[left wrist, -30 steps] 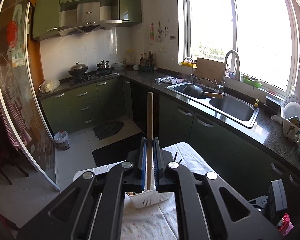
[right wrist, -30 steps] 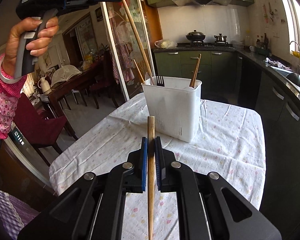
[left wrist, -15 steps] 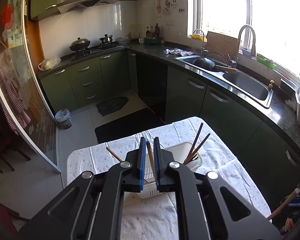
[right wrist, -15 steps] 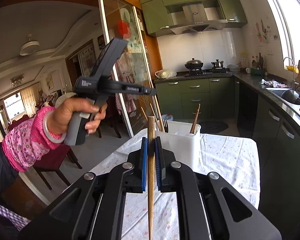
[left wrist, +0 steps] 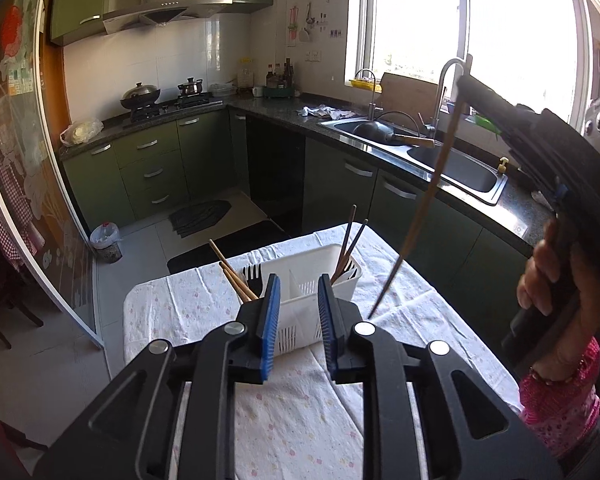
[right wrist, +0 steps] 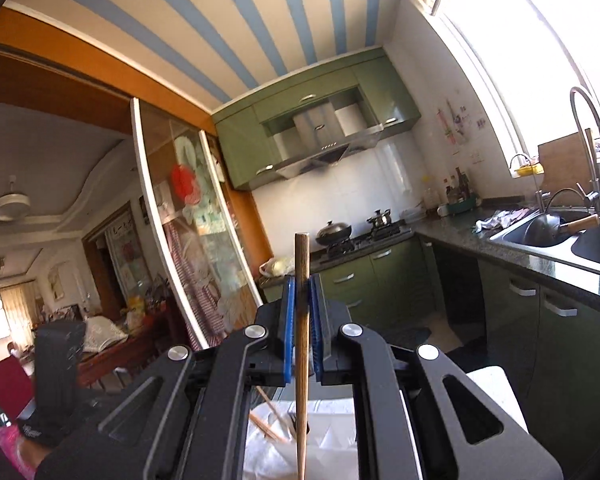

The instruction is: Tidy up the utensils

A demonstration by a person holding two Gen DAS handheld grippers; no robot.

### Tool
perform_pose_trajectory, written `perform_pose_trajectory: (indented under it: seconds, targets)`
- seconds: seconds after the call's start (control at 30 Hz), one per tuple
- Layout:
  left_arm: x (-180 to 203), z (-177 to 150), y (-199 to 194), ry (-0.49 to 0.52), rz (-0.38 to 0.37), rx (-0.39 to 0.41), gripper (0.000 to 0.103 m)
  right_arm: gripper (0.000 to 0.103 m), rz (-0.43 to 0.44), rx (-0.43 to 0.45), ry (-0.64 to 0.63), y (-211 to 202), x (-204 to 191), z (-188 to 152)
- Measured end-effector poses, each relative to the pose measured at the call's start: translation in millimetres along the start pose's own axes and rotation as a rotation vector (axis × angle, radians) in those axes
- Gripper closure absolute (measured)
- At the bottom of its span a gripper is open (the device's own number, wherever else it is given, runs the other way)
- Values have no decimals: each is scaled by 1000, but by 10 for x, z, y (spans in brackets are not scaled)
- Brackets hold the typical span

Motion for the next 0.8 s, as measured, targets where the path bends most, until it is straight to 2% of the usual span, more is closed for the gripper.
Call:
perform_pose_trajectory:
  seconds: [0.23, 0.47, 0.67, 0.7, 0.73, 0.8]
  targets:
    - [74, -178, -117, 3, -43, 6, 85, 95, -110, 61, -29, 540, 94, 5]
    - [78, -307, -165, -29, -78, 22, 85, 95, -173, -9, -93, 852, 238, -470]
    - [133, -458, -148, -45, -101, 7, 83, 94, -175, -70, -92, 967, 361, -820]
    - [131, -479, -146, -51, -103, 7, 83, 88, -170, -75, -95, 969, 354, -856]
    - [125, -509, -151, -57, -104, 8, 81, 78, -170, -73, -100, 944, 339, -881]
    - [110, -594, -164, -67, -98, 15, 74, 73, -166, -63, -107, 852, 304, -913]
Point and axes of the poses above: each gripper's, at about its wrist camera, not at the fingertips, and y roughly the way its jaws point, x to its right, z to its top, the point moved 6 cm from there along y, roughly the way its jaws point, and after that the axes turned 7 degrees about y, right-handed, at the moved point
